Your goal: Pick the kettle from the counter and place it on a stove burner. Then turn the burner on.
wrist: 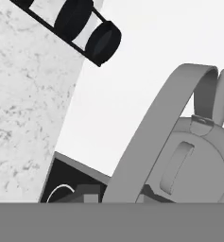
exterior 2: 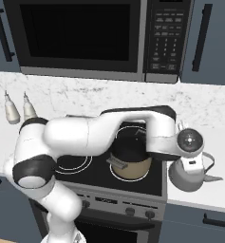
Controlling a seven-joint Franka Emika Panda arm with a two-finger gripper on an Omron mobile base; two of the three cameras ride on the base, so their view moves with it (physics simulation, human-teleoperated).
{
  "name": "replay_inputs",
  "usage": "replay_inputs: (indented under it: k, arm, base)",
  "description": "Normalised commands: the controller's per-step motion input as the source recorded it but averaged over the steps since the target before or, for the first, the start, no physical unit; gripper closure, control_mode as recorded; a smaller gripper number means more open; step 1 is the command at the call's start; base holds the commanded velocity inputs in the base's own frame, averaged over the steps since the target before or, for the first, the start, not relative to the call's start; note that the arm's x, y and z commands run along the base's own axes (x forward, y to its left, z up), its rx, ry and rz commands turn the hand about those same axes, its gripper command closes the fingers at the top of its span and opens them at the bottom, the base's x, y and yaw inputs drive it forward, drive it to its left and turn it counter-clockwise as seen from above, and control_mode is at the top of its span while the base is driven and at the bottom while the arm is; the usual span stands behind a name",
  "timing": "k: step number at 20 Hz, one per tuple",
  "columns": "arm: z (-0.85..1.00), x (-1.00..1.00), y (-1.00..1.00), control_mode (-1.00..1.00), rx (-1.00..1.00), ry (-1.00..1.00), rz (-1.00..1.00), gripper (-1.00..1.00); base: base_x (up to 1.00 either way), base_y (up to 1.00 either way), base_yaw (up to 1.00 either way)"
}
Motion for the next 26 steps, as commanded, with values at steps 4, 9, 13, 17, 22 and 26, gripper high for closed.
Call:
replay_inputs:
  k: [4, 9, 13, 17, 22, 26]
  arm:
    - [0.55, -0.46, 0.85, -1.0, -0.12, 0.0, 0.15, 1.0]
    - [0.59, -0.38, 0.85, -1.0, -0.11, 0.0, 0.12, 1.0]
    - [0.56, -0.25, 0.95, -1.0, -0.12, 0.02, 0.11, 1.0]
    - [0.54, -0.22, 0.97, -1.0, -0.12, 0.02, 0.11, 1.0]
    - [0.59, -0.21, 0.97, -1.0, -0.12, 0.02, 0.1, 1.0]
    - [0.57, -0.2, 1.0, -1.0, -0.13, 0.01, 0.1, 1.0]
  base:
    - [0.0, 0.0, 0.0]
    - [0.0, 0.0, 0.0]
    - [0.0, 0.0, 0.0]
    - [0.0, 0.0, 0.0]
    - [0.0, 0.0, 0.0]
    - [0.0, 0.0, 0.0]
